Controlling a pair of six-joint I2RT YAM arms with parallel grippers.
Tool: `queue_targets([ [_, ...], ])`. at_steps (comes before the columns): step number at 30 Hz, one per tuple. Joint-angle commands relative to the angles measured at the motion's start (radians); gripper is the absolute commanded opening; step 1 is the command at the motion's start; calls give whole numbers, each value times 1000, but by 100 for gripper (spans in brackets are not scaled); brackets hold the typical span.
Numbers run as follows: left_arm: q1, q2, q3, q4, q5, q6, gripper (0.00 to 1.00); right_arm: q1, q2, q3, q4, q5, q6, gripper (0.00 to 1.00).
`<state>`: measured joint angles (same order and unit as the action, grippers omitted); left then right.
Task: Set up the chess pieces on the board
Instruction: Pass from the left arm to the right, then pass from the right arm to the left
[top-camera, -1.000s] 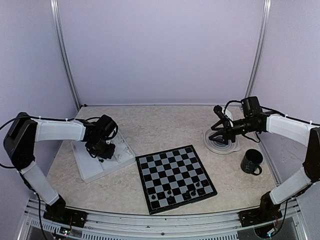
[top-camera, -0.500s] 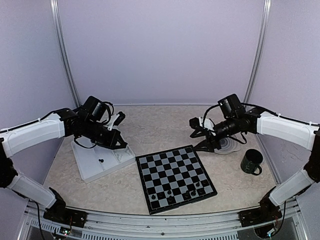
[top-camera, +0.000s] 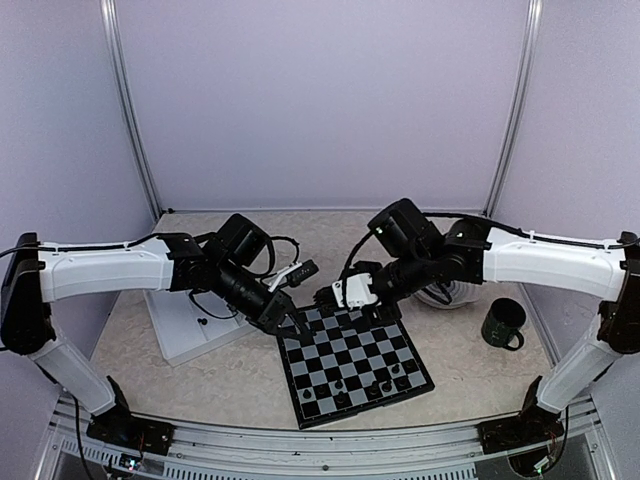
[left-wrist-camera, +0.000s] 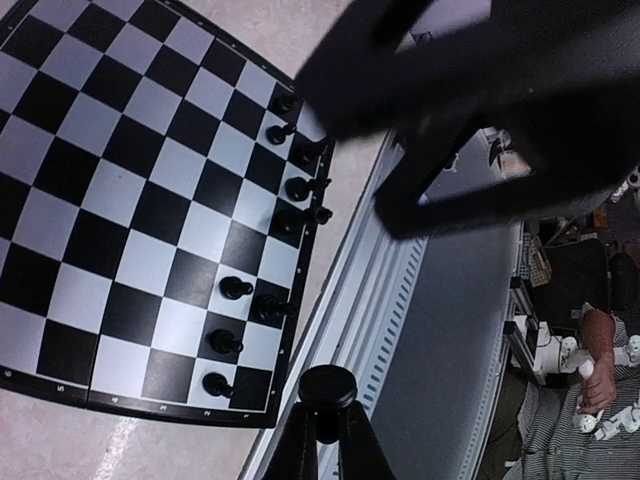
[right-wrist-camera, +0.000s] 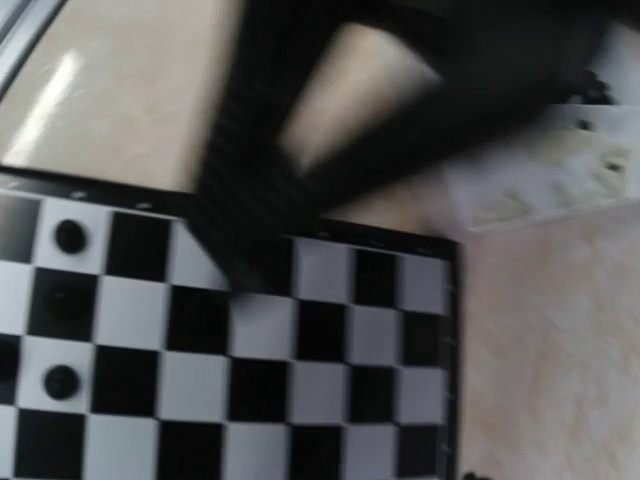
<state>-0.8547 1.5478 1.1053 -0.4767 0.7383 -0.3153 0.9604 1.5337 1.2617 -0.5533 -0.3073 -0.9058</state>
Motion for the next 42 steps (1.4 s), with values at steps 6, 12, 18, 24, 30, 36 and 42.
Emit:
queue_targets([
  [6, -4, 49, 19, 198, 175, -92, 5, 142, 62, 49, -57, 127, -32, 56],
  [12, -6, 70, 15, 202, 191, -94, 5, 162, 88, 58, -24, 152, -4, 53],
  [18, -4, 89, 7, 204, 196, -95, 5, 163, 92, 75, -34, 131, -1, 29],
  [24, 23, 83, -22, 227, 187, -118, 8, 163, 86, 63, -23, 145, 9, 12],
  [30, 49, 27, -65, 283, 106, -142, 23, 135, 61, 22, 17, 108, 80, 7],
  [36, 30, -195, -215, 501, -140, -199, 29, -34, 4, 4, 51, -202, 258, 6],
  [42, -143, -360, -337, 784, -557, -120, 34, -190, 16, 1, 112, -606, 454, 7],
])
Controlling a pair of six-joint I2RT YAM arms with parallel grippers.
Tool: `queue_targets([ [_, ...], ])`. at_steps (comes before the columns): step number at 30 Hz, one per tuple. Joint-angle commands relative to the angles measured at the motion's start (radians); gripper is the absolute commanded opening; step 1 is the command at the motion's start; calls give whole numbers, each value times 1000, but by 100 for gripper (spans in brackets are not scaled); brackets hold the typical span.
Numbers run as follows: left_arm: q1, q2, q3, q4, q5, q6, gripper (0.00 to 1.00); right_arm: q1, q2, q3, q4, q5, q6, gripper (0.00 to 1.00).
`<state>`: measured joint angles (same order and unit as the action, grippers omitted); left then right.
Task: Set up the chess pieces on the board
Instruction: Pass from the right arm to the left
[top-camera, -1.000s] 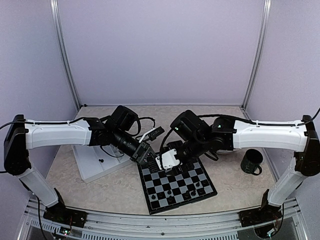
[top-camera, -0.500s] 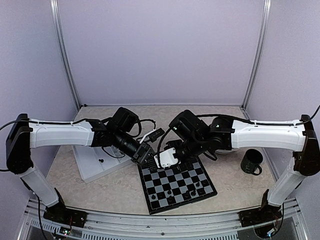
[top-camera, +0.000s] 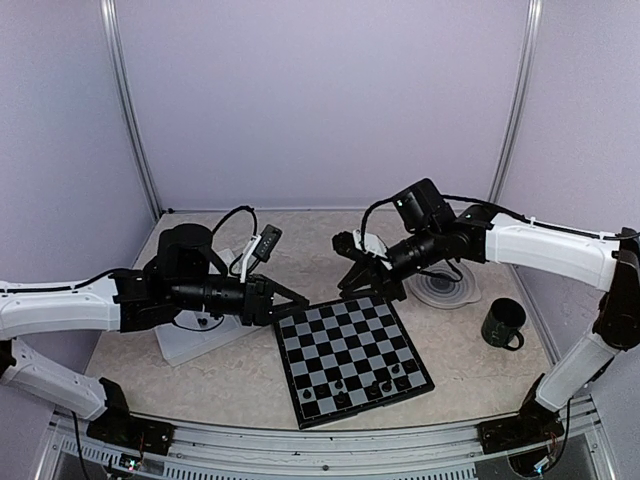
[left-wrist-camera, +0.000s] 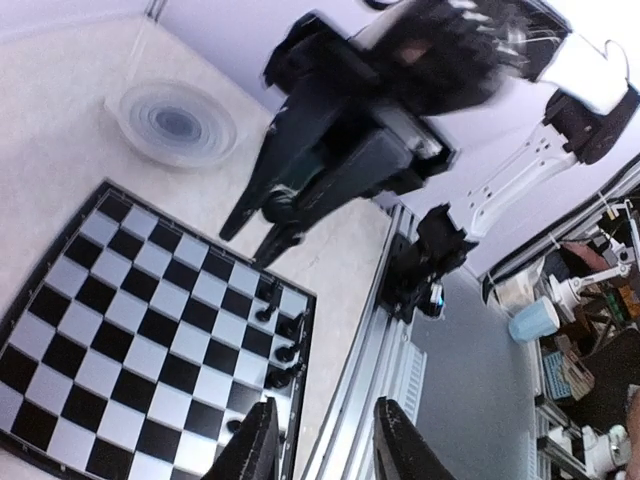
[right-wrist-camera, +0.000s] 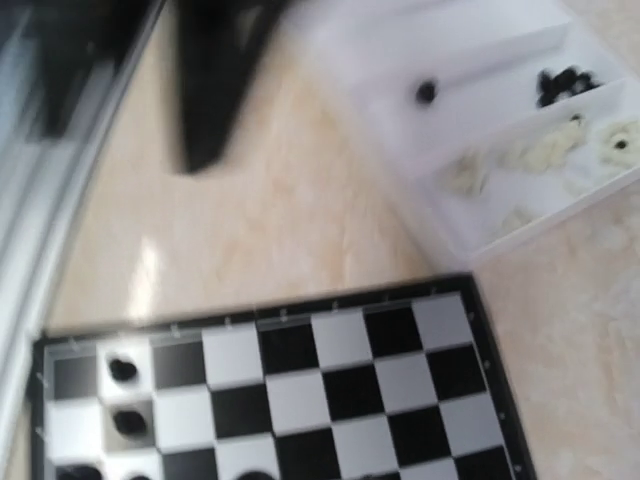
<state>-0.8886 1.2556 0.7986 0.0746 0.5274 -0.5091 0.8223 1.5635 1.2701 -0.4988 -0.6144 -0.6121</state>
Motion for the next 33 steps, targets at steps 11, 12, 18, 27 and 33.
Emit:
queue_targets([
  [11, -315, 31, 60, 261, -750, 315, 37, -60, 13, -2, 87, -379, 227, 8],
  [12, -319, 46, 67, 260, -750, 321, 37, -60, 14, -3, 87, -381, 227, 8],
  [18, -329, 102, 102, 259, -762, 337, 37, -60, 16, -7, 86, -376, 221, 9],
  [27, -329, 135, 121, 269, -751, 348, 36, -60, 11, -17, 85, -369, 213, 11],
  [33, -329, 154, 141, 252, -732, 349, 27, -60, 11, -18, 87, -368, 213, 12],
])
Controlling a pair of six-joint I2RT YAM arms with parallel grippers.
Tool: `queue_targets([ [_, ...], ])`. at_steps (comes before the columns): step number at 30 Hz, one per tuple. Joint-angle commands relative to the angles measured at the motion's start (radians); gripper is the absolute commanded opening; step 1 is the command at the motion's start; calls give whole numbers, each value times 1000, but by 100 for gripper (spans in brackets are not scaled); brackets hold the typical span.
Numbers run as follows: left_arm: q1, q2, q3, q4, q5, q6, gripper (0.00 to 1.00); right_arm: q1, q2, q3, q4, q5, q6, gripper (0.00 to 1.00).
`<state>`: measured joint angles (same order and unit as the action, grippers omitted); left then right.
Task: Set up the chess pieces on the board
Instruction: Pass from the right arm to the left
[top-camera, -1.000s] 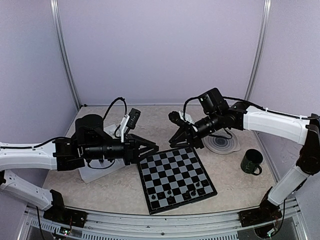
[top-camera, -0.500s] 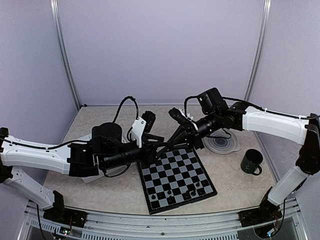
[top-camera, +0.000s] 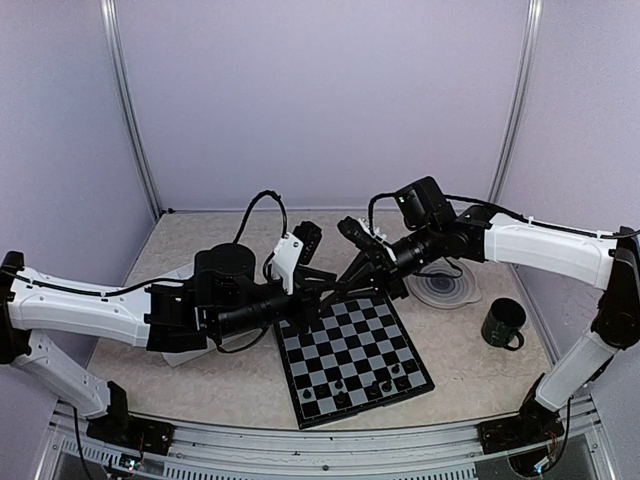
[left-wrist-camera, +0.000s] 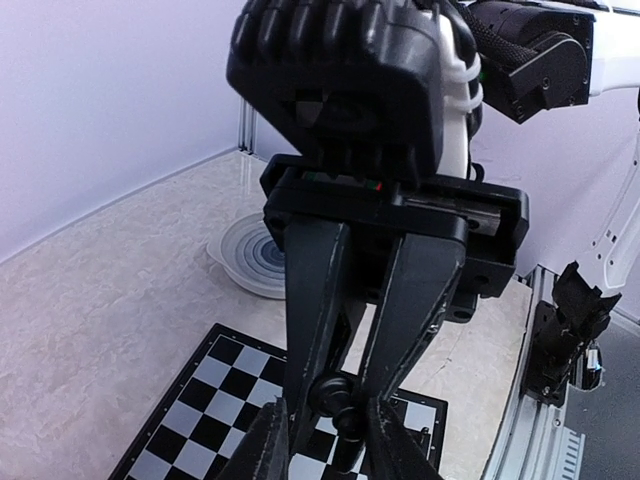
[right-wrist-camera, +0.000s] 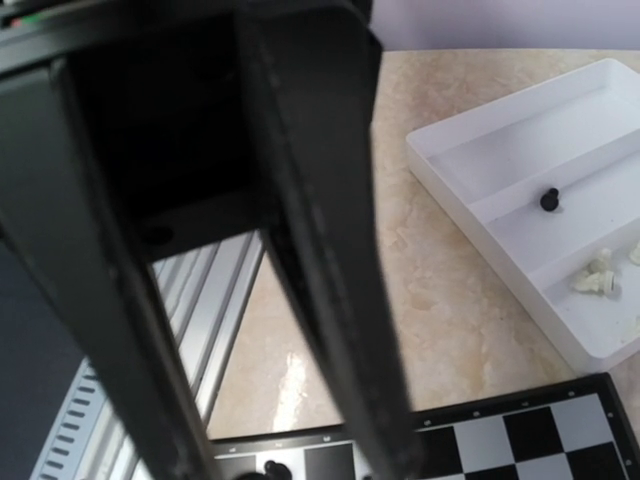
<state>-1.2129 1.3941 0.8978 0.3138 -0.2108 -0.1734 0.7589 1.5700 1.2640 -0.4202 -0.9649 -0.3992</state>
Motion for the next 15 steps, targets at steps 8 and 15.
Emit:
queue_targets([
  [8, -4, 31, 62, -2, 23, 18, 14, 4, -1, -12, 0, -4, -6, 18],
  [15, 26, -9, 90, -123, 50, 10, 11, -102, -88, -23, -150, 70, -177, 51],
])
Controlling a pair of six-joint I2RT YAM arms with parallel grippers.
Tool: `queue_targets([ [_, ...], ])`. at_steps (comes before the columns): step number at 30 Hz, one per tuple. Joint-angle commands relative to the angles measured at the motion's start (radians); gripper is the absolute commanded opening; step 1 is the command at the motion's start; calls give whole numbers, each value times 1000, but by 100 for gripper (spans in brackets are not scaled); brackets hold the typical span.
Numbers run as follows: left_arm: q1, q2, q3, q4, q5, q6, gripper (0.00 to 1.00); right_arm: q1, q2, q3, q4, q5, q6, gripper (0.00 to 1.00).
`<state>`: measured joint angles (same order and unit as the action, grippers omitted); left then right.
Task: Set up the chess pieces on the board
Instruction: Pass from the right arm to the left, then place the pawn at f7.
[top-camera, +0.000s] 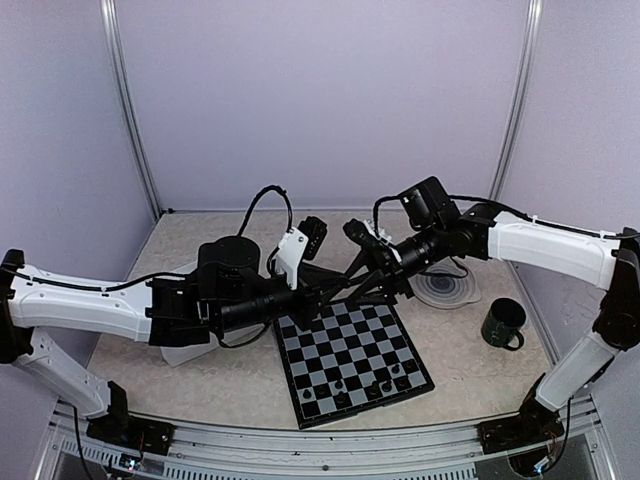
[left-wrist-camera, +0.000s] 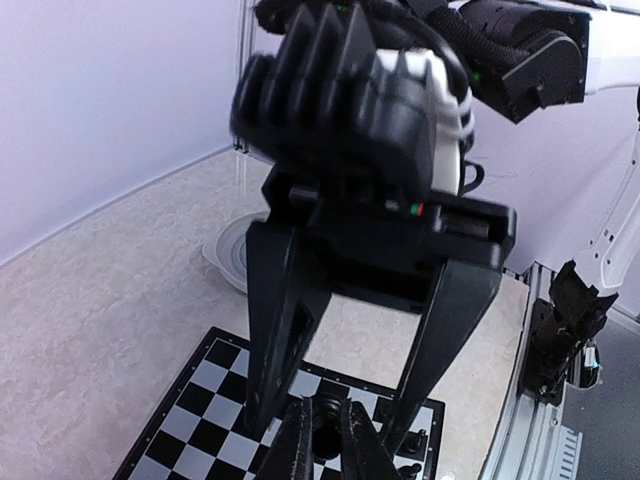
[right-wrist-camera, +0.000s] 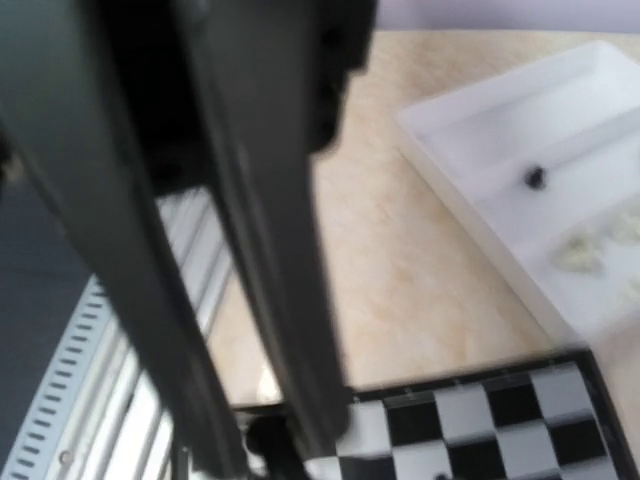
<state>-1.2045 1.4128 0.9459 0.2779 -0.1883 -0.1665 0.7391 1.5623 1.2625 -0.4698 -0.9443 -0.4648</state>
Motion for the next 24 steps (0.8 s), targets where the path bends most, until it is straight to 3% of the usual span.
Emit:
queue_targets([
  [1, 20, -31, 47, -115, 34, 3, 11, -114, -102, -37, -119, 55, -130, 53],
  [5, 19, -29, 45, -220, 85, -1, 10, -259, -194, -152, -137, 51, -184, 55],
  [11, -5, 43, 55, -337, 180, -16, 10, -377, -267, -347, 27, 143, -135, 55],
  [24, -38, 293, 170, -455, 338, -20, 10, -385, -203, -366, 88, 245, -121, 56],
])
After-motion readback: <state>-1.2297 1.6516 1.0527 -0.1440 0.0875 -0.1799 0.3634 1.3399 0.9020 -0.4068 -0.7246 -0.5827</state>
